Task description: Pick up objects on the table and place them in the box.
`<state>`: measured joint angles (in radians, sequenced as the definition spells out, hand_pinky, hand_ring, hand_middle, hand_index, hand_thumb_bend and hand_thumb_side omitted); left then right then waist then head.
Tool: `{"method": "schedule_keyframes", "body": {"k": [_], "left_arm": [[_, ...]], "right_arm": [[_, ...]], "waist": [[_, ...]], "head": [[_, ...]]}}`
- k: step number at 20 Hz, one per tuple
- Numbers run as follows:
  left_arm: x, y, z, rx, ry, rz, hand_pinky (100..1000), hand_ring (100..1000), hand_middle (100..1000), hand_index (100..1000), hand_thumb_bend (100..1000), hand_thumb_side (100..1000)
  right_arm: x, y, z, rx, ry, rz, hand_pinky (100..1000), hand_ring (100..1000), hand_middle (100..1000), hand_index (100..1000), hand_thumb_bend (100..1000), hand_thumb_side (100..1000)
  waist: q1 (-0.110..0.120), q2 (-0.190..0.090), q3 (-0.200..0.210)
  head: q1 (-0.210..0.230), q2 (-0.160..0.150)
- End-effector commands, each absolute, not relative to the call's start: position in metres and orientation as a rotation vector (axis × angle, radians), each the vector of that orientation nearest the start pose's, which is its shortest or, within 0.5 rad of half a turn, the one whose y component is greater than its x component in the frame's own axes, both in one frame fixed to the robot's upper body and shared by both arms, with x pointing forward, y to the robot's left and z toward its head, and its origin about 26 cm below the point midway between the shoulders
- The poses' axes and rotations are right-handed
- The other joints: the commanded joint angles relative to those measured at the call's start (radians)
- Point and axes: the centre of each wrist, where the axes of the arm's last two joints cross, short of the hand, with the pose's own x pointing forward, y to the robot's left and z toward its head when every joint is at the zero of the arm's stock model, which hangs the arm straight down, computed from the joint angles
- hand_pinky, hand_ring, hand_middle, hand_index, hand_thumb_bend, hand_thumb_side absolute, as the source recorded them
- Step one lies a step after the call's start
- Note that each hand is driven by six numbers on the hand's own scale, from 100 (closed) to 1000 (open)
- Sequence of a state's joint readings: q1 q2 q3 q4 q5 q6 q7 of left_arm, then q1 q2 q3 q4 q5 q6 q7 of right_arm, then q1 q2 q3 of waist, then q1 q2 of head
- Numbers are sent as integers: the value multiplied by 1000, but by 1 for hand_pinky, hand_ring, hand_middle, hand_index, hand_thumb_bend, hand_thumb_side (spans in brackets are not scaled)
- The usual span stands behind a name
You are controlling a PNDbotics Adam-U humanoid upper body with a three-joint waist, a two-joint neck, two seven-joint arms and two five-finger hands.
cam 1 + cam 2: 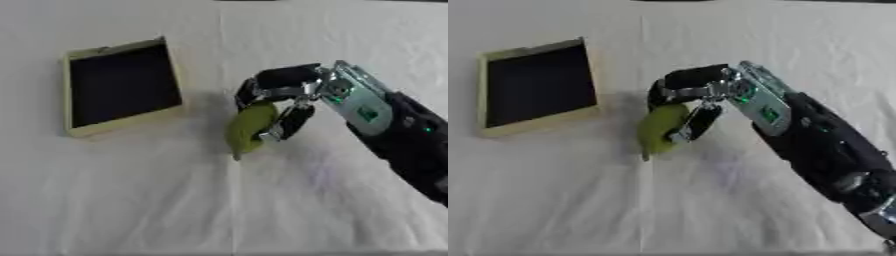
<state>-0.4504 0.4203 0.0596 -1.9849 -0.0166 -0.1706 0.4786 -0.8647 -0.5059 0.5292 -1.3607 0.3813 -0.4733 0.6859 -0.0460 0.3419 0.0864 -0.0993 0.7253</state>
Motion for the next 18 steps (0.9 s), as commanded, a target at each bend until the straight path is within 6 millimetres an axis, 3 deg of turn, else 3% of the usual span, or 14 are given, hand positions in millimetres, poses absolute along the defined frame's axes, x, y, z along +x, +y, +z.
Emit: {"method": "schedule_keyframes", "body": {"k": [1,5,11,14,18], "left_arm": [[306,276,265,-576,3495,-185,749,794,618,711,150,572],[306,276,264,-582,3496,-186,750,794,618,711,147,573],[306,276,264,-580,3497,-189,750,793,618,712,150,568],[307,273,265,-554,3493,-192,751,793,618,712,156,562],[307,271,266,-527,3489,-195,751,792,619,712,162,557]], "right_arm": [[409,-185,229,136,1949,-2749,719,657,526,583,100,217],[394,-186,254,135,2002,-2660,714,651,534,592,100,197],[368,-180,315,242,2183,-2344,686,614,527,590,100,164],[358,-164,338,300,2240,-2196,674,595,521,588,100,141],[359,-136,355,325,2282,-2074,665,584,478,562,121,127]], "waist": [[2,-21,-2],[2,-24,-5],[7,-29,-12],[10,-30,-9],[10,-29,2]], "head": [[-1,1],[-1,1],[-8,-3],[-21,-5],[-51,-7]]}}
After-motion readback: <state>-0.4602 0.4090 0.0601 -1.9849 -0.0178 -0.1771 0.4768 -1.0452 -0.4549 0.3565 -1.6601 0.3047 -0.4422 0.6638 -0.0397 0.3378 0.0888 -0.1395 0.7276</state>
